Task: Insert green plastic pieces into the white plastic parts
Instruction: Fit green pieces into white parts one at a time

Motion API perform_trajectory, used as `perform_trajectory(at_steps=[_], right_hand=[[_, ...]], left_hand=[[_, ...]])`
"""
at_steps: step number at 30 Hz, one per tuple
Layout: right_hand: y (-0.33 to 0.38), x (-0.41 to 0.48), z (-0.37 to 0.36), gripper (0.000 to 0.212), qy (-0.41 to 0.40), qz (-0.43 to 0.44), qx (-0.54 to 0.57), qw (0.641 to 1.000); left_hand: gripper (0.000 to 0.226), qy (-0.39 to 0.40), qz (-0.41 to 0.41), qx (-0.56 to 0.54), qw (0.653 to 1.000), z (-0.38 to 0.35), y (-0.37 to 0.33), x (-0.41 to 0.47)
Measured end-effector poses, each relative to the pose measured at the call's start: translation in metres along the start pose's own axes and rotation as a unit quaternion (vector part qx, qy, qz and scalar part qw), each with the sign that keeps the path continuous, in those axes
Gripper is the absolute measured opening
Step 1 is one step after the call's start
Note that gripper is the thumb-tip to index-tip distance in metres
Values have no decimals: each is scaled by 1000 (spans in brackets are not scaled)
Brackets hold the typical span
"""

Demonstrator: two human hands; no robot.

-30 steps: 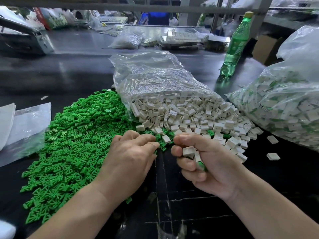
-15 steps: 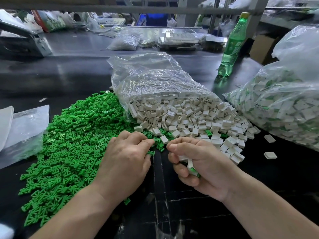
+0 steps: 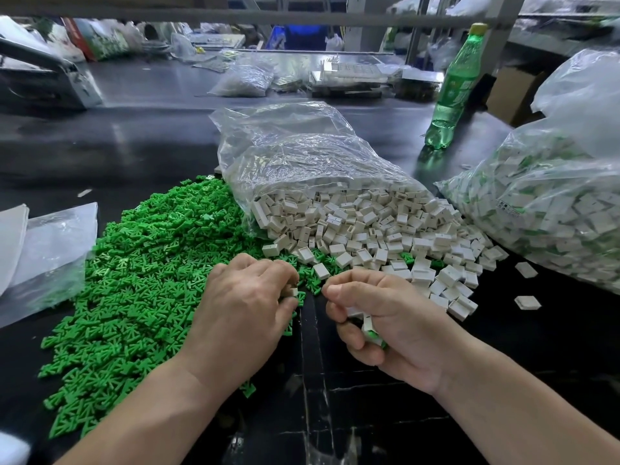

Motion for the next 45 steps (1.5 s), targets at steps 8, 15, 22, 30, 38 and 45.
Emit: perform_trajectory(at_steps=[8, 15, 22, 30, 38, 45], right_hand=[[-1, -1, -4, 7, 2, -6, -9, 1000], [-4, -3, -17, 34, 48, -17, 7, 999], [11, -3, -7, 11, 46, 27, 82, 995], [12, -2, -9, 13, 108, 25, 216, 970], [10, -2, -6, 10, 82, 18, 172, 982], [4, -1, -6, 9, 64, -1, 135, 989]], left_hand=[[15, -68, 9, -120, 990, 15, -2, -2], [24, -94, -9, -251, 963, 26, -23, -6], [30, -42, 57, -260, 963, 34, 3, -10], [30, 122, -30, 5, 992, 2, -1, -13], [22, 121, -87, 67, 987, -1, -9, -14], [8, 109, -82, 39, 990, 2, -5, -13]])
Point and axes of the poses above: each hand's wrist, its own x-axis towards the middle knuckle, its own z-axis out of the back of the hand, y = z × x, the point moved 7 cm from there along x, towards the middle knuckle, and after that the axes turned 1 degree about -x, right-handed, at the moved point
